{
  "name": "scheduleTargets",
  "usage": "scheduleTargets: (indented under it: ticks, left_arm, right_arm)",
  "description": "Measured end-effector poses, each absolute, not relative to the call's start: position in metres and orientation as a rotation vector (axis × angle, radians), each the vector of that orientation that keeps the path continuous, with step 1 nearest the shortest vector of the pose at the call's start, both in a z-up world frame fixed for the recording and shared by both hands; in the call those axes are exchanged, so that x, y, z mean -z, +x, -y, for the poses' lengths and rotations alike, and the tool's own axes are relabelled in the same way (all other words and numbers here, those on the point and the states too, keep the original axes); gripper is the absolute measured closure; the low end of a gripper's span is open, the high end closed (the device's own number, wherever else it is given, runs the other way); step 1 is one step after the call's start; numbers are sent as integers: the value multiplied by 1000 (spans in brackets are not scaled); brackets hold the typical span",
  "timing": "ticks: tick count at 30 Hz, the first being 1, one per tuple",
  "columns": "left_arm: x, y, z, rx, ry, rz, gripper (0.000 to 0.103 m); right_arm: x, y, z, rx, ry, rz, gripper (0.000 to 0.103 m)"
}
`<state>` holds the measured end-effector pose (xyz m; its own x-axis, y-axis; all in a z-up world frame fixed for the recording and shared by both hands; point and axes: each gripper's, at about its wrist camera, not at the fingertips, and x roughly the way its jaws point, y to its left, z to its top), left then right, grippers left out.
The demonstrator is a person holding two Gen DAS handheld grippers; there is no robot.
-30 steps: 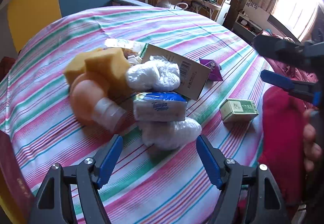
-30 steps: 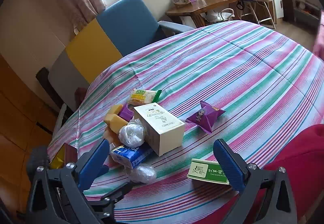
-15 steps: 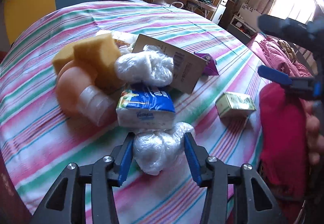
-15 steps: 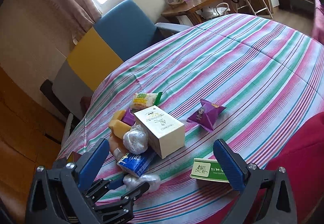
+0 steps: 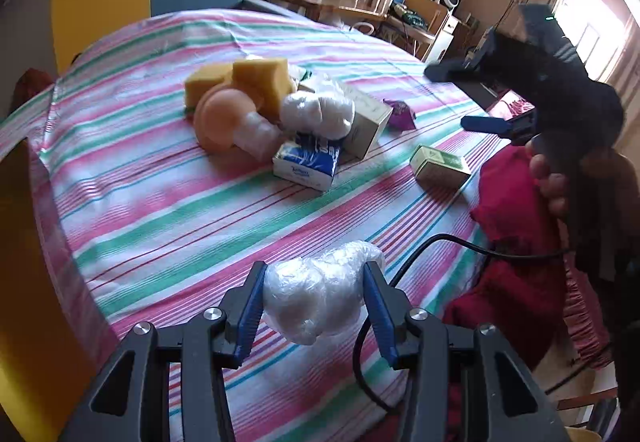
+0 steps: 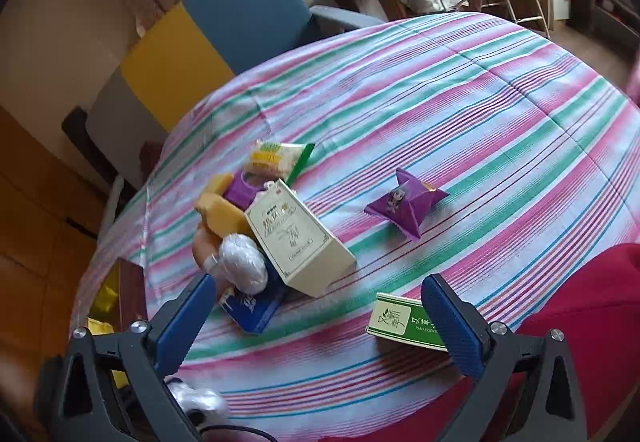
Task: Organize objects
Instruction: 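Grasp the white plastic-wrapped bundle with the left gripper and lift, then carry the bundle into the gold tray while the right gripper grasps the green box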
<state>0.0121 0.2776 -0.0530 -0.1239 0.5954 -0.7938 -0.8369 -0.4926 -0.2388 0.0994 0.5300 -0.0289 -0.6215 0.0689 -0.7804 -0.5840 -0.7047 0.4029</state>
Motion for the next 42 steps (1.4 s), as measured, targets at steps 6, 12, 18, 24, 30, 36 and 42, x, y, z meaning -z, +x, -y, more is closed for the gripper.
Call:
scheduleTargets:
  ticks: [6,12,18,24,30,36,42]
  left_arm:
    - [30,14,-252,-1829,-1038,-265,55]
    - [22,16,-235,-1847,-1016,-224,55]
    - [9,8,-207,-1890,-1000,-146,55]
    - [-4,-7,-173,-1973,-995,-65,55]
    - [-12,-43,-114,-2116,-1024,15,55]
    - [-7,-110,-35,-2325,-1121,90,55]
    - [20,-173,-1,-2449,-1290,84,55]
  right_arm:
    - [50,82,-529,-2137,-1505,-672,0]
    - [69,80,-549,-1956,-1587,-720,0]
    - [79,77,-557,-1844,-1665,-706,1]
    - [90,83,-568,-1793,-1699,-751,27]
    - [79,91,-570,-1856,-1656,-724,28]
    - [63,104,-569,-1943,-1556,-688,28]
    - [53,111,-567,-2001,-1497,-722,28]
